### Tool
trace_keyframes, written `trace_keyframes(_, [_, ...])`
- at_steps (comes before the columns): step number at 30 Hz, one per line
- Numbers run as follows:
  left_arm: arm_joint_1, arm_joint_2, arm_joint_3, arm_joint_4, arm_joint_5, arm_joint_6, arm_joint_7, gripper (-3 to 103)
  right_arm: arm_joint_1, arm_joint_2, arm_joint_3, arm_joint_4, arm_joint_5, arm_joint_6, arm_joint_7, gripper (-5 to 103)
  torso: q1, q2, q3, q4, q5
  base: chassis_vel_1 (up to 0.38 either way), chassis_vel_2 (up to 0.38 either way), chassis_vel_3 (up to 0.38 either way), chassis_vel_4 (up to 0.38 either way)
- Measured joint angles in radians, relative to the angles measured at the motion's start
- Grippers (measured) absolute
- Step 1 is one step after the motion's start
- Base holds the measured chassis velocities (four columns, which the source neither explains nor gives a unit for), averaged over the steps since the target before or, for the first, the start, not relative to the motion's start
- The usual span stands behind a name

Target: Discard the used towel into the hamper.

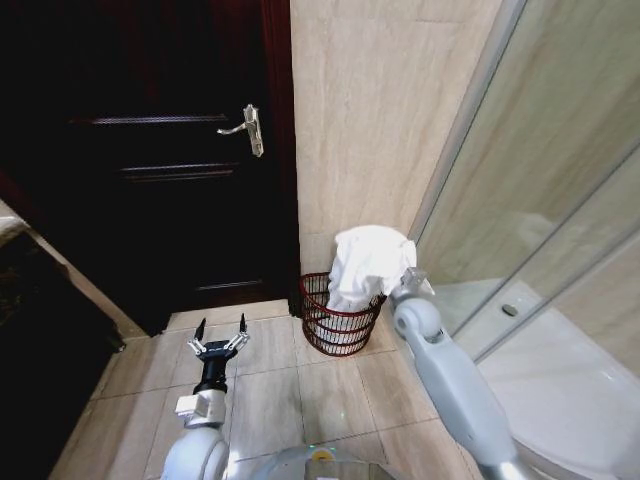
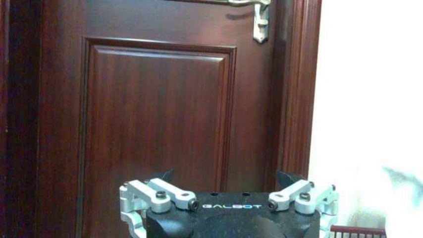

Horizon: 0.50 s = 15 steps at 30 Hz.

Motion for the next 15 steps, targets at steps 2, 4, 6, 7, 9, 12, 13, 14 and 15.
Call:
trace_keyframes(2, [0.000,0.001,0.003,0.000,0.000,0.000,0.000,100,0.002,-0.013,-0.011,0.012,0.054,-0.031,0.035,8,0.000,0.000,0.000,0.0001,-0.0002,0.000,0.000,0.000,0.000])
trace_keyframes(4, [0.001,0.006,0.005,-0.001,0.000,0.000,0.000,100,0.023,-0.034,-0.026,0.021,0.154,-0.087,0.093,8,0.000,0.000,0.000,0.0001,0.0001,0.000,0.000,0.000,0.000])
trace_keyframes(6, [0.001,0.009,0.005,-0.002,0.000,0.000,0.000,100,0.045,-0.050,-0.036,0.023,0.237,-0.125,0.131,8,0.000,0.000,0.000,0.0003,0.0000,0.000,0.000,0.000,0.000])
trace_keyframes(7, [0.000,0.010,0.005,-0.002,0.000,0.000,0.000,100,0.065,-0.064,-0.046,0.023,0.307,-0.157,0.166,8,0.000,0.000,0.000,0.0003,-0.0001,0.000,0.000,0.000,0.000])
trace_keyframes(9, [-0.002,0.009,0.006,-0.002,-0.001,-0.002,-0.001,100,0.104,-0.092,-0.054,0.019,0.434,-0.230,0.215,8,0.000,0.000,0.000,0.0004,0.0000,0.000,0.000,0.000,0.000])
trace_keyframes(12, [-0.008,0.006,0.011,0.003,-0.001,-0.010,-0.007,100,0.142,-0.112,-0.062,0.003,0.552,-0.273,0.251,8,0.000,0.000,0.000,0.0001,-0.0001,0.000,0.000,0.000,0.000])
trace_keyframes(13, [-0.011,0.004,0.015,0.009,0.001,-0.017,-0.015,100,0.167,-0.120,-0.073,-0.007,0.614,-0.280,0.281,8,0.000,0.000,0.000,0.0001,-0.0001,0.000,0.000,0.000,0.000])
trace_keyframes(14, [-0.016,0.004,0.019,0.015,0.003,-0.022,-0.021,100,0.189,-0.126,-0.086,-0.016,0.671,-0.280,0.313,8,0.000,0.000,0.000,0.0001,-0.0001,0.000,0.000,0.000,0.000])
trace_keyframes(15, [-0.016,0.004,0.019,0.015,0.003,-0.022,-0.021,100,0.189,-0.126,-0.086,-0.016,0.671,-0.280,0.313,8,0.000,0.000,0.000,0.0001,-0.0001,0.000,0.000,0.000,0.000])
